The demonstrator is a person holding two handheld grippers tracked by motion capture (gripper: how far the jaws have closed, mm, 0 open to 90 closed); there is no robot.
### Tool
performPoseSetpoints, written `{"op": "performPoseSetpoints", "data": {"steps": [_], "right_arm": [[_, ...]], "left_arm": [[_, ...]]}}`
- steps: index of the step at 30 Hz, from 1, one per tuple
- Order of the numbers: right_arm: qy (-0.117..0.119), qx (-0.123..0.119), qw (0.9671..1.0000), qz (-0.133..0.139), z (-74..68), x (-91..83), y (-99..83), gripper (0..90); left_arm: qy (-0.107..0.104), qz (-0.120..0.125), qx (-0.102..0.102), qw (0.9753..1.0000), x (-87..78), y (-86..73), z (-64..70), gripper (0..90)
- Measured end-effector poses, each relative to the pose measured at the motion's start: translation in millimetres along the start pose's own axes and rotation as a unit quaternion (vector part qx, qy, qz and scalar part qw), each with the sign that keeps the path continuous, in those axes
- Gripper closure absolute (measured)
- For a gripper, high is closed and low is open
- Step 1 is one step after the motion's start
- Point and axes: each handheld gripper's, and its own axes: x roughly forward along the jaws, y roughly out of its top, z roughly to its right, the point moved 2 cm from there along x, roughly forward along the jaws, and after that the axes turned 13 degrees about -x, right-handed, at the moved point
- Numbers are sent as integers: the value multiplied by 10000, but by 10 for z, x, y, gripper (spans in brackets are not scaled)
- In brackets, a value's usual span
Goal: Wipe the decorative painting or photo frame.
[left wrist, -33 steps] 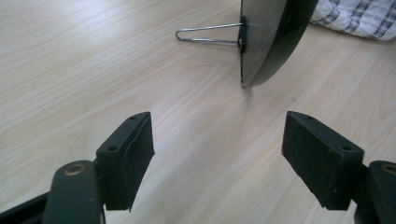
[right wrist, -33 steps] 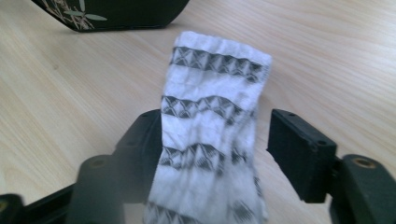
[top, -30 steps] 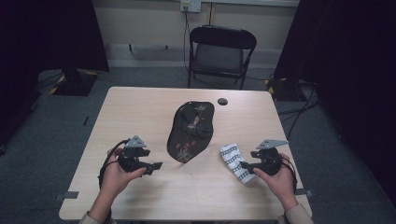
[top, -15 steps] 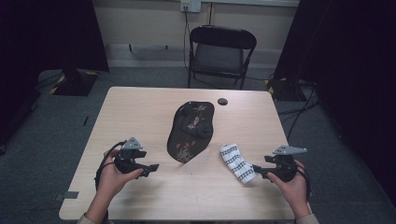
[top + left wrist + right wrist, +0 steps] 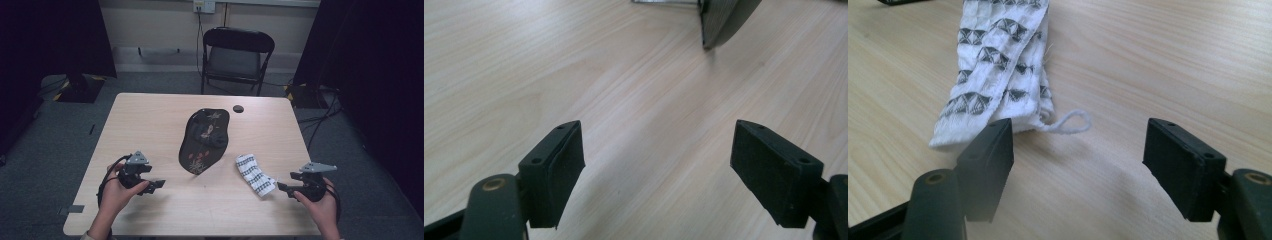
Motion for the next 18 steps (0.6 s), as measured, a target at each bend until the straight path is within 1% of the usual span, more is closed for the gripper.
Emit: {"op": "performPoseSetpoints", "data": {"steps": [4,8,10,14,16,18], "right_arm": [[-7,-1,10000,-14,7,-20,-47,281],[-12,-7,10000,-27,11,-44,-100,281],[-25,1,10000,-34,8,-51,-108,281],[-43,-40,10000,-14,6,-67,-112,281],[-10,-43,10000,-16,11,-78,-124,281],[-19,-9,10000,-31,19,-81,-147,281]], "left_arm": [[10,26,-79,10000,-21,-25,-28,212],[-10,41,-61,10000,-26,-28,-32,212],[-8,34,-85,10000,-19,-26,-31,212],[-27,30,-34,10000,-6,-20,-30,212],[-32,37,-59,10000,3,-18,-27,212],[-36,40,-52,10000,9,-17,-30,212]]}}
